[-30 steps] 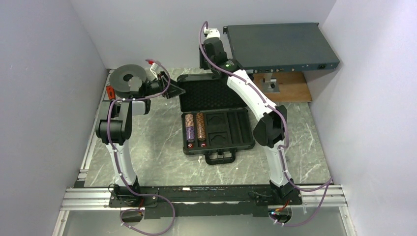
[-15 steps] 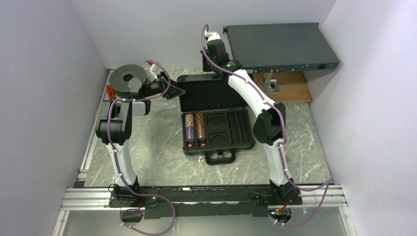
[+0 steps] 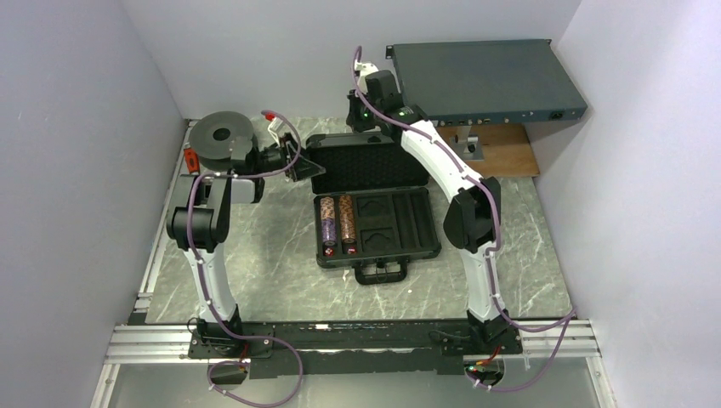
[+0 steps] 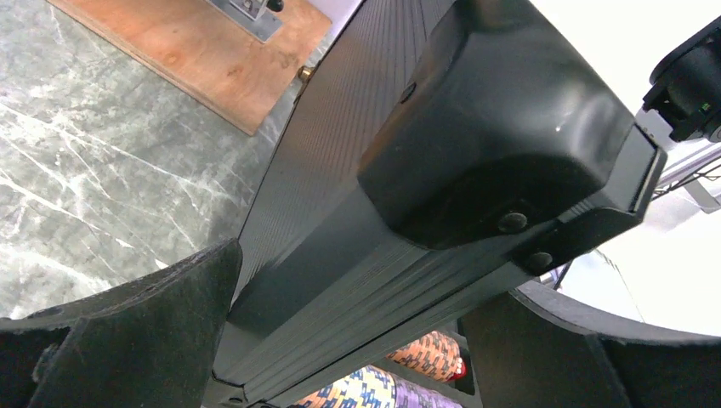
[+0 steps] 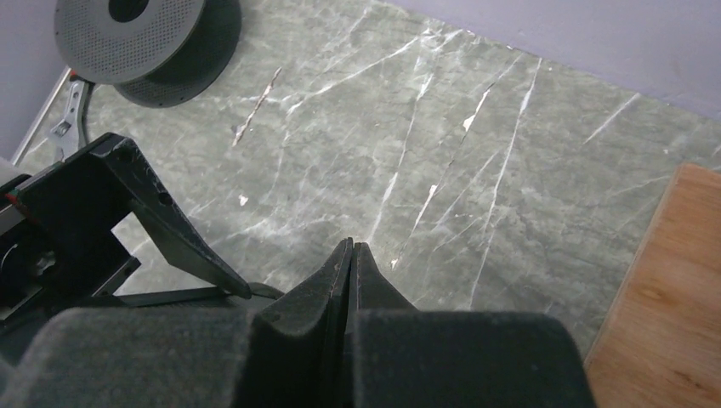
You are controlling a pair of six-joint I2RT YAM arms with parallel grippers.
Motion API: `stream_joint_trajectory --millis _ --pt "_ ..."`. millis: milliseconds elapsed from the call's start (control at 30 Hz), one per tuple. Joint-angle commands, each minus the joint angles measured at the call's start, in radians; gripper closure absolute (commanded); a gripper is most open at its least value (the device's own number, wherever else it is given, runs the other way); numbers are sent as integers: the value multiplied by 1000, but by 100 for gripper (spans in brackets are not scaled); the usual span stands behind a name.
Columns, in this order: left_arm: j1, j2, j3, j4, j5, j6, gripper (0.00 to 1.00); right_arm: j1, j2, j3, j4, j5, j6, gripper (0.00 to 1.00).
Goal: Pack up texas hold em set
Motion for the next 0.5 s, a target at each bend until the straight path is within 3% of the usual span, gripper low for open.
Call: stream_joint_trajectory --millis 0,133,467 --pt "6 -87 -5 -50 24 83 0 -2 -60 -45 -61 -65 -33 100" --pt "36 -139 -38 -34 35 52 0 -2 -77 -59 -50 -55 -33 100" --pt "141 -378 -236 -150 -26 140 0 -2 -83 -60 -49 -52 -12 100"
